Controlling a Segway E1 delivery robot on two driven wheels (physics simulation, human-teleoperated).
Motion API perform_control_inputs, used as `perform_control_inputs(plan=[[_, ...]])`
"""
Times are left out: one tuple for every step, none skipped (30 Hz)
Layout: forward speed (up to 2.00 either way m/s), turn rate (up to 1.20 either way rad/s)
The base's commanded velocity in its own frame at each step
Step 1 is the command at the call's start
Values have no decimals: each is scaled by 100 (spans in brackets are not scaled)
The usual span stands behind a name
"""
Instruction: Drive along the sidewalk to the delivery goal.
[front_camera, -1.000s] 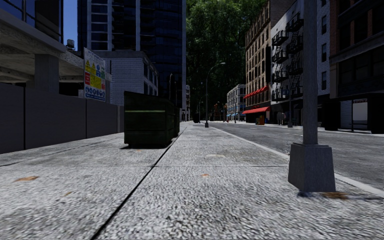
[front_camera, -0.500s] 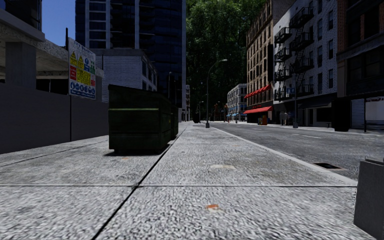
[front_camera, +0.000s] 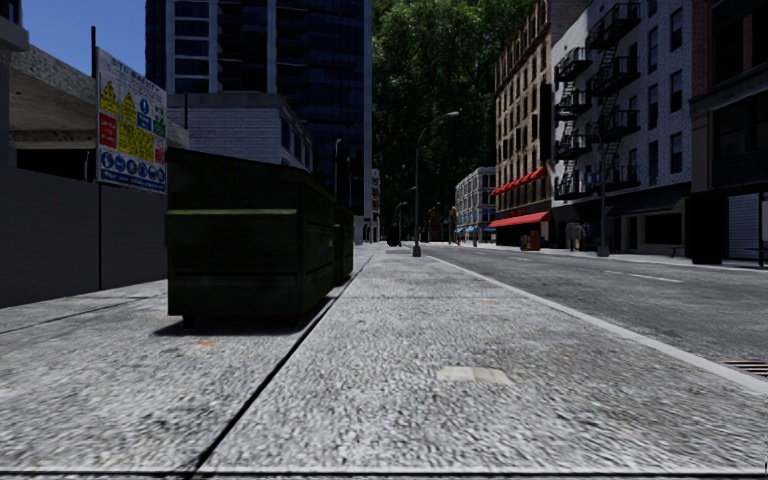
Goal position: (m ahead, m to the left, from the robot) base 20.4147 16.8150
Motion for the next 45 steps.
perform_control_inputs(plan=[[200,0],[200,0],[200,0],[200,0],[200,0],[200,0],[200,0],[200,0],[200,0],[200,0],[200,0],[200,0],[200,0],[200,0],[200,0],[200,0],[200,0],[200,0],[200,0],[200,0],[200,0],[200,0],[200,0],[200,0],[200,0],[200,0],[200,0],[200,0],[200,0],[200,0],[200,0],[200,0],[200,0],[200,0],[200,0],[200,0],[200,0],[200,0],[200,0],[200,0],[200,0],[200,0],[200,0],[200,0],[200,0]])
